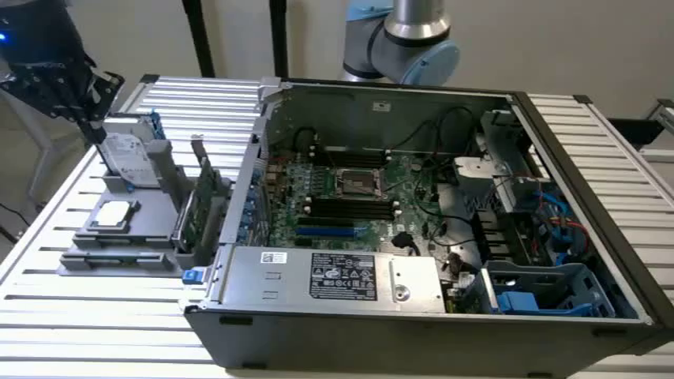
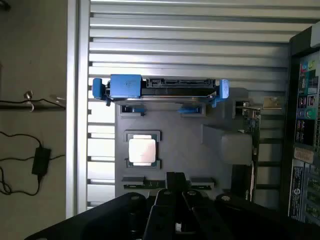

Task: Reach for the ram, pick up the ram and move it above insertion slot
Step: 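Reach for the ram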

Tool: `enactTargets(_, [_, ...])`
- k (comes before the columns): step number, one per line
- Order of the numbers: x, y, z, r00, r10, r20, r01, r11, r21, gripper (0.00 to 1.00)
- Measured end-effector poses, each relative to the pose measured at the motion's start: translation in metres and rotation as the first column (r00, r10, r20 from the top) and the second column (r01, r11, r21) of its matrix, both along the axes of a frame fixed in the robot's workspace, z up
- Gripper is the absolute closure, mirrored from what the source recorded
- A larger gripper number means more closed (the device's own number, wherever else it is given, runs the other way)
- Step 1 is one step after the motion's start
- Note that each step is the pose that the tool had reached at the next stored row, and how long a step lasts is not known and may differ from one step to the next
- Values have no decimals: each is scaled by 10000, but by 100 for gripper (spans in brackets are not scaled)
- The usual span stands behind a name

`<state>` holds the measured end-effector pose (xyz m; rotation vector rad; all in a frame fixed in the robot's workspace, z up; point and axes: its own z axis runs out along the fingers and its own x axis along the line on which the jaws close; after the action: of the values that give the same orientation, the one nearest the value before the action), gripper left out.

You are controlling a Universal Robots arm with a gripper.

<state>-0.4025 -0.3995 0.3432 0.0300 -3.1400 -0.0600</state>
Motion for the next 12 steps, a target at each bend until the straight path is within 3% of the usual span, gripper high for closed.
enactTargets(12, [0, 0, 0, 10000, 0, 0, 0, 10000, 0, 89])
